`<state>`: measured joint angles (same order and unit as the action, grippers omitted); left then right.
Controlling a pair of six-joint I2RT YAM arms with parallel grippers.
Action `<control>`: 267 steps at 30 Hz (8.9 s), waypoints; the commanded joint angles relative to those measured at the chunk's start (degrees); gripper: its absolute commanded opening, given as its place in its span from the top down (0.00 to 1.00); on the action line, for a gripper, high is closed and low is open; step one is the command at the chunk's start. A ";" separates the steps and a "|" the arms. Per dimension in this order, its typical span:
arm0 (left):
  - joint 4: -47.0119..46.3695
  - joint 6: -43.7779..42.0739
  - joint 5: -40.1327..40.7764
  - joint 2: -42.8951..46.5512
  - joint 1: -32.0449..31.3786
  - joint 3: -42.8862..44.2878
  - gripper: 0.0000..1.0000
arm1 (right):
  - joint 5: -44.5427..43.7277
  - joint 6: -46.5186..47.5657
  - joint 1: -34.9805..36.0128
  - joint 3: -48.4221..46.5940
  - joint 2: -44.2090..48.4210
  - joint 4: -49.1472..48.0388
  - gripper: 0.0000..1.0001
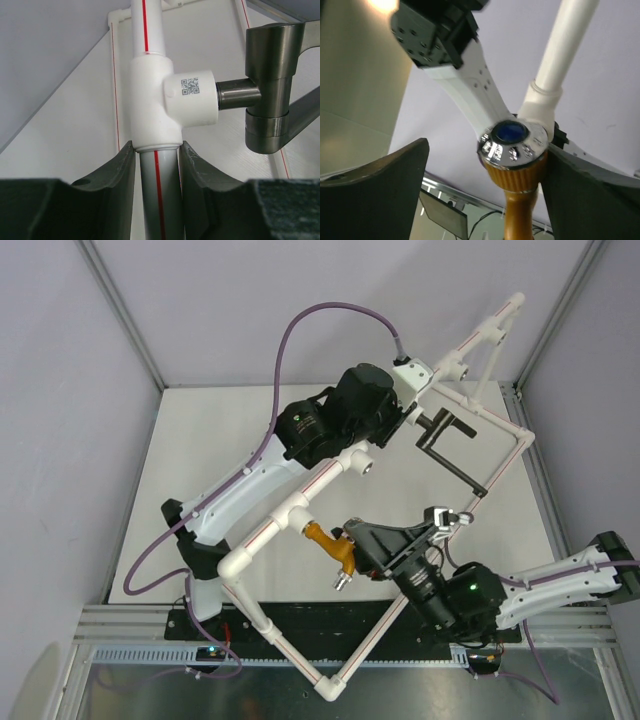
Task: Install the water faucets
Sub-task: Screw the water faucet onto the adaptor.
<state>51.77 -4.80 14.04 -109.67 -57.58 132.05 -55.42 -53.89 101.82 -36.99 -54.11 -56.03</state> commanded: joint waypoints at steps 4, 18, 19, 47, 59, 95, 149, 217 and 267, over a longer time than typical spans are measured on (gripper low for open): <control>18.15 -2.76 2.91 -9.29 2.21 -6.79 0.95 | -4.89 4.15 -0.36 7.09 11.86 0.37 0.01; 18.05 -3.04 3.09 -9.31 2.21 -7.23 0.95 | -1.64 64.17 -3.12 -0.44 24.86 38.77 0.00; 18.03 -3.08 3.18 -9.28 2.21 -7.37 0.95 | -0.05 68.78 -3.12 -1.59 23.57 42.74 0.00; 18.03 -3.18 3.02 -9.02 2.47 -8.30 0.93 | 22.45 147.99 0.48 -12.11 12.20 56.32 0.01; 18.03 -3.17 3.31 -8.90 2.47 -8.55 0.93 | 28.85 150.51 -2.30 -16.95 5.51 64.01 0.02; 18.10 -3.20 3.26 -9.03 2.51 -8.31 0.93 | 25.27 44.02 2.37 -6.69 -7.66 -13.53 1.00; 18.12 -3.69 4.52 -9.70 2.30 -9.56 0.92 | 6.87 103.46 1.67 -7.49 20.44 60.98 0.01; 18.19 -4.09 3.86 -10.32 2.20 -7.44 0.91 | 5.58 43.67 3.90 -10.73 -1.09 16.93 1.00; 18.28 -4.41 5.74 -9.56 1.77 -8.66 0.91 | 6.44 133.05 2.25 -1.31 18.61 44.43 0.01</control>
<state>52.38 -6.11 16.58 -109.43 -58.43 131.46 -52.29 49.39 102.89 -37.80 -34.57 -6.28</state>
